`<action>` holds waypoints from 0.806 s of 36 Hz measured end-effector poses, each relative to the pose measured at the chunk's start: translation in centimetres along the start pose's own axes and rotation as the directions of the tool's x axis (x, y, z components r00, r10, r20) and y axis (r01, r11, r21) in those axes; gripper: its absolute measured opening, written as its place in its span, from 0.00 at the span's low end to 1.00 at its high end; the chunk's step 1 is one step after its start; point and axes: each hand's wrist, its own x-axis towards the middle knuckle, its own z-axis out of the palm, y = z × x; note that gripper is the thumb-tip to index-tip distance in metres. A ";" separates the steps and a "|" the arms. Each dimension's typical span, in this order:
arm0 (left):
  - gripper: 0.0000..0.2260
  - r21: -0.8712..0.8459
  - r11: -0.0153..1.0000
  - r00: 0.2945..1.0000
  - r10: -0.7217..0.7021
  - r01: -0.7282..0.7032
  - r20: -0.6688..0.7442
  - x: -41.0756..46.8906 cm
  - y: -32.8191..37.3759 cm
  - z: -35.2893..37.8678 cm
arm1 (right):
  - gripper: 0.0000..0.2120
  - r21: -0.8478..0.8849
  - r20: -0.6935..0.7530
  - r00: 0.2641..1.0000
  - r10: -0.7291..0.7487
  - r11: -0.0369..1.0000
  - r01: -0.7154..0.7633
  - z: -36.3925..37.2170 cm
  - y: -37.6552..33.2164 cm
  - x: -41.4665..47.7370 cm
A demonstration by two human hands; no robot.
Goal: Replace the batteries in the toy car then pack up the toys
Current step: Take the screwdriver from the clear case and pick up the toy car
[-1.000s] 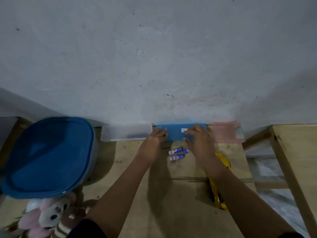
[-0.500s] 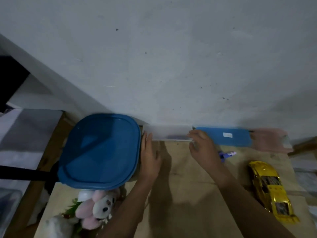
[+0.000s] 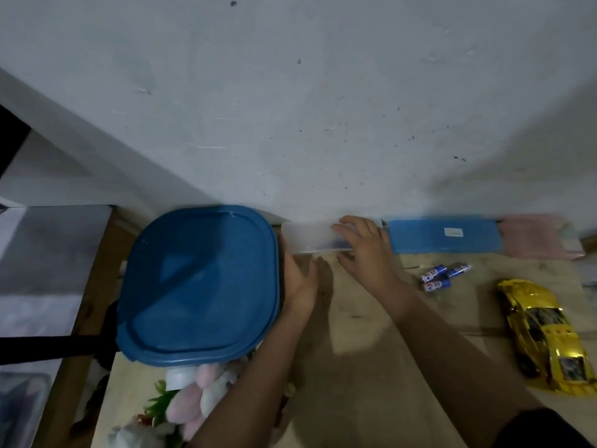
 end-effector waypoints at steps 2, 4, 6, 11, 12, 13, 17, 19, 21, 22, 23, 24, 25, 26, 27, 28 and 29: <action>0.32 -0.064 0.996 0.997 -0.058 0.055 -0.046 0.5 -0.2 0.3 | 0.23 0.020 0.014 1.000 0.017 1.000 -0.017 0.0 -0.1 0.1; 0.28 -0.117 0.991 0.994 -0.070 0.060 -0.086 0.8 -0.3 0.3 | 0.20 0.028 0.016 1.000 0.010 1.000 -0.010 -0.1 0.0 0.0; 0.26 -0.157 0.987 0.994 -0.057 0.041 -0.097 0.9 0.0 0.3 | 0.17 0.020 -0.030 0.999 -0.023 1.000 0.023 -0.1 0.3 -0.2; 0.28 -0.263 0.962 0.987 -0.104 0.068 -0.126 0.6 0.9 0.8 | 0.15 -0.035 -0.047 0.996 -0.073 0.997 0.072 -0.4 1.1 -0.3; 0.28 -0.285 0.955 0.986 -0.116 0.078 -0.120 0.5 1.1 0.8 | 0.16 -0.051 -0.046 0.995 -0.087 0.995 0.085 -0.5 1.2 -0.2; 0.28 -0.300 0.951 0.986 -0.119 0.079 -0.116 0.6 1.1 0.9 | 0.17 -0.063 -0.049 0.994 -0.100 0.993 0.097 -0.7 1.2 -0.1; 0.28 -0.328 0.939 0.987 -0.137 0.103 -0.083 0.5 0.8 0.9 | 0.17 -0.110 -0.048 0.993 -0.111 0.988 0.105 -1.1 1.1 0.4; 0.28 -0.348 0.929 0.986 -0.157 0.127 -0.057 0.4 0.7 0.9 | 0.18 -0.157 -0.038 0.991 -0.131 0.980 0.124 -1.0 1.2 0.5; 0.27 -0.357 0.925 0.987 -0.154 0.127 -0.050 0.2 0.9 1.0 | 0.18 -0.178 -0.056 0.987 -0.152 0.974 0.140 -0.7 1.4 0.5; 0.26 -0.364 0.924 0.987 -0.149 0.119 -0.055 0.2 1.0 1.1 | 0.17 -0.186 -0.078 0.983 -0.165 0.971 0.148 -0.6 1.3 0.5; 0.25 -0.370 0.922 0.988 -0.143 0.111 -0.062 0.1 1.0 1.1 | 0.16 -0.194 -0.102 0.979 -0.178 0.969 0.156 -0.5 1.3 0.5; 0.25 -0.371 0.923 0.988 -0.140 0.106 -0.066 0.1 1.1 1.2 | 0.16 -0.199 -0.118 0.975 -0.187 0.967 0.161 -0.4 1.2 0.6; 0.25 -0.371 0.923 0.988 -0.139 0.105 -0.067 0.0 1.1 1.2 | 0.16 -0.204 -0.129 0.972 -0.196 0.965 0.167 -0.3 1.2 0.6; 0.25 -0.369 0.923 0.987 -0.142 0.107 -0.069 0.0 1.1 1.2 | 0.16 -0.208 -0.132 0.971 -0.201 0.963 0.171 -0.2 1.1 0.6; 0.25 -0.368 0.923 0.987 -0.146 0.110 -0.069 0.0 1.0 1.2 | 0.16 -0.217 -0.135 0.969 -0.206 0.961 0.174 -0.2 1.1 0.6; 0.25 -0.366 0.924 0.987 -0.147 0.112 -0.070 0.0 1.0 1.2 | 0.16 -0.231 -0.138 0.967 -0.212 0.957 0.177 -0.1 1.1 0.5; 0.25 -0.366 0.924 0.987 -0.147 0.111 -0.071 0.1 1.1 1.2 | 0.16 -0.247 -0.141 0.965 -0.221 0.952 0.182 0.0 1.1 0.4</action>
